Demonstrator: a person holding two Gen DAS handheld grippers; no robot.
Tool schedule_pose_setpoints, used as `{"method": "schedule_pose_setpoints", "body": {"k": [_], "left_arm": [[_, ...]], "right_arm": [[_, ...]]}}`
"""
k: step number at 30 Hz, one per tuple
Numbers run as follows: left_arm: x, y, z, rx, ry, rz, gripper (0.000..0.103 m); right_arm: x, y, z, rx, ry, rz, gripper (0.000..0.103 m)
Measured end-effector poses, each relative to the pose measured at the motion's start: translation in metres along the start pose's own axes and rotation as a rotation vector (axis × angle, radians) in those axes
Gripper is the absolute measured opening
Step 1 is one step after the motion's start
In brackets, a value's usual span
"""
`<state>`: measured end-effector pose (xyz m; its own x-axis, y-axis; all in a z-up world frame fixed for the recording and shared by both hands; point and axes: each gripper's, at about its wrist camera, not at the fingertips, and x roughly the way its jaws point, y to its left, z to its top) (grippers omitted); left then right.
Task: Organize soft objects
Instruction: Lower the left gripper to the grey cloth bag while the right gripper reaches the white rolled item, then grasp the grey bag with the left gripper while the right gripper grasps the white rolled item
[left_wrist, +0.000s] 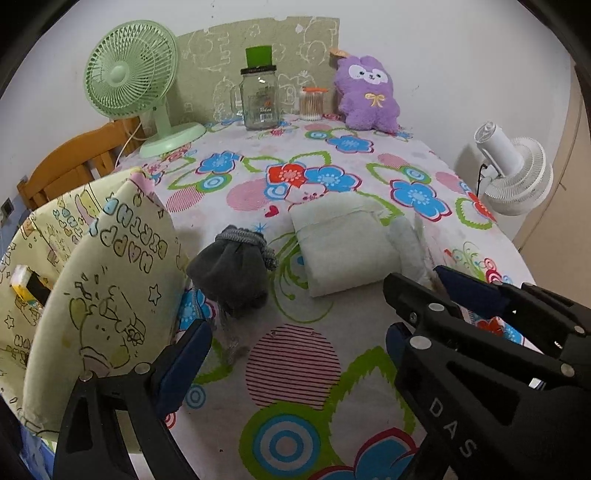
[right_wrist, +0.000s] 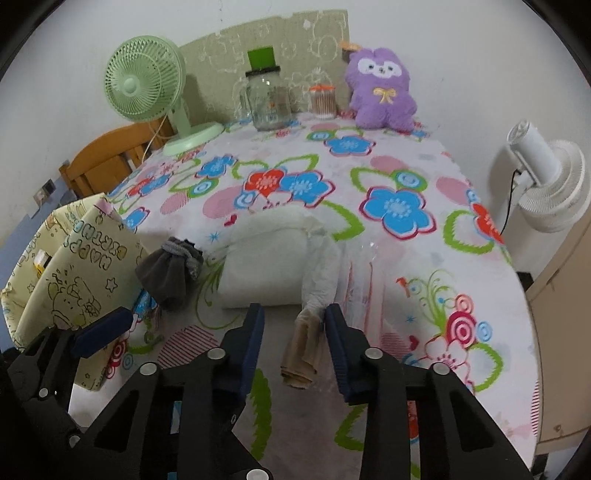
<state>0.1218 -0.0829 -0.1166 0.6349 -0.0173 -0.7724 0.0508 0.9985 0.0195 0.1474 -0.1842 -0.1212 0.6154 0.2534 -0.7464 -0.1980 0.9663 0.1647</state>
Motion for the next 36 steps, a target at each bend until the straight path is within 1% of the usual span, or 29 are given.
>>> {"method": "schedule_pose_setpoints", "body": {"k": [2, 3, 5, 10, 17, 23, 30, 34, 36], "left_arm": [[0.001, -0.001, 0.000, 0.004, 0.007, -0.001, 0.095], [0.002, -0.001, 0.000, 0.006, 0.009, -0.002, 0.095], [0.000, -0.002, 0.000, 0.006, 0.002, 0.002, 0.095], [-0.006, -0.003, 0.003, 0.009, -0.025, 0.011, 0.095], [-0.012, -0.002, 0.014, 0.004, -0.067, 0.037, 0.095], [-0.005, 0.002, 0.026, -0.033, -0.068, 0.034, 0.095], [0.005, 0.001, 0.031, -0.044, -0.083, 0.071, 0.096], [0.014, 0.000, 0.033, -0.043, -0.066, 0.081, 0.096], [0.019, 0.000, 0.033, -0.041, -0.045, 0.082, 0.095]], "right_arm": [[0.003, -0.001, -0.001, 0.007, 0.016, 0.010, 0.027], [0.004, -0.001, -0.001, 0.011, 0.019, 0.008, 0.021], [0.003, -0.001, -0.001, 0.016, 0.010, 0.000, 0.017], [-0.004, -0.002, 0.002, 0.018, -0.015, 0.000, 0.011], [-0.015, -0.002, 0.012, 0.013, -0.060, 0.004, 0.010], [-0.018, -0.003, 0.022, 0.010, -0.094, 0.002, 0.010], [-0.008, -0.008, 0.029, 0.016, -0.084, -0.004, 0.010], [-0.002, -0.011, 0.029, 0.023, -0.071, -0.008, 0.010], [0.001, -0.012, 0.028, 0.026, -0.063, -0.011, 0.010]]}}
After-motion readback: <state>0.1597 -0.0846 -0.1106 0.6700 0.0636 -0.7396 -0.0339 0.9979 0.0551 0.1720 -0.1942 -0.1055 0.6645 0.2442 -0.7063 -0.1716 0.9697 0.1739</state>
